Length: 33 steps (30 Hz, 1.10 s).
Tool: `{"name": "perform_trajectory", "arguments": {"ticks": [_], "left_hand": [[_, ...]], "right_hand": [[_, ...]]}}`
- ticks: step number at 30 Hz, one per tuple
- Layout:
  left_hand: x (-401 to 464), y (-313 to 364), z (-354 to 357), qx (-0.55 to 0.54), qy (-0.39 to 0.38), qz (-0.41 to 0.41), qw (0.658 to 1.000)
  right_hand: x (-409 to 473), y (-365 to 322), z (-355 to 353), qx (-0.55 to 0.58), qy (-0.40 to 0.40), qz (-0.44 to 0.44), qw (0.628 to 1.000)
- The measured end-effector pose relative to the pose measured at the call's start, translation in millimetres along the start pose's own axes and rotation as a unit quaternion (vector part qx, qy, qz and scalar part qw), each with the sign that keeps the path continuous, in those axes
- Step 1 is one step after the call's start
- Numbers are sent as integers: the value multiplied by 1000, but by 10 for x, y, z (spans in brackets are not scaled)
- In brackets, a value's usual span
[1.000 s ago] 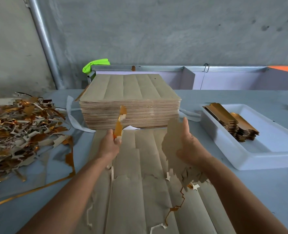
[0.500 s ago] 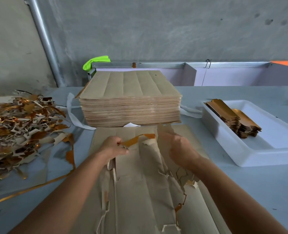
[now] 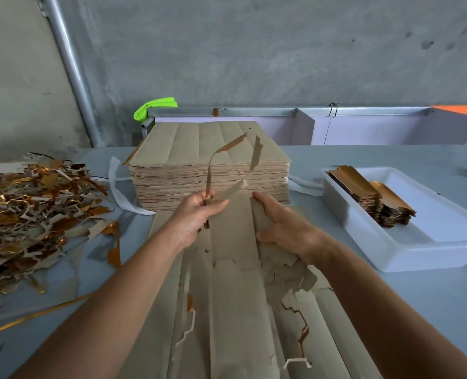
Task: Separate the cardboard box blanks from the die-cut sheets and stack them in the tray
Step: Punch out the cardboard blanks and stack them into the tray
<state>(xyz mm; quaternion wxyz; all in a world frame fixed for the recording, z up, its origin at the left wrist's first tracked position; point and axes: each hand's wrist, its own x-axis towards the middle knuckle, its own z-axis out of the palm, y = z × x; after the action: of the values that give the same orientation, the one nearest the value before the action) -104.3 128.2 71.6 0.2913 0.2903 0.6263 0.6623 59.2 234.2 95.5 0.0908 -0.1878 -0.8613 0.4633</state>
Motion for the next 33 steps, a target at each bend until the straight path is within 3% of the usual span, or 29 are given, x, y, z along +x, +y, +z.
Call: {"name": "perform_trajectory", "arguments": {"ticks": [3, 8, 11, 15, 21, 23, 26, 29, 31, 33], "left_hand": [[-28, -54, 175, 75, 62, 51, 994], [0, -128, 319, 139, 86, 106, 981], [44, -230, 263, 181, 120, 95, 972], [49, -332, 170, 128, 193, 49, 971], [49, -361, -110, 145, 315, -12, 938], [-51, -303, -74, 179, 256, -44, 949], [-287, -187, 110, 181, 34, -138, 973], [-448, -219, 262, 180, -131, -214, 951], [-518, -307, 349, 176, -181, -223, 942], [-539, -385, 397, 147, -177, -220, 948]], "right_hand": [[-2, -28, 80, 167, 29, 26, 985], [76, 88, 238, 174, 99, 58, 978], [127, 158, 248, 162, 162, 108, 967], [159, 257, 247, 149, 220, 129, 956], [78, 437, 85, 291, 305, 148, 895], [66, 450, 91, 354, 323, 128, 868], [84, 409, 151, 419, 359, 78, 830], [123, 352, 209, 425, 397, 52, 812], [133, 336, 231, 433, 414, 43, 800], [136, 343, 215, 441, 431, 46, 786]]}}
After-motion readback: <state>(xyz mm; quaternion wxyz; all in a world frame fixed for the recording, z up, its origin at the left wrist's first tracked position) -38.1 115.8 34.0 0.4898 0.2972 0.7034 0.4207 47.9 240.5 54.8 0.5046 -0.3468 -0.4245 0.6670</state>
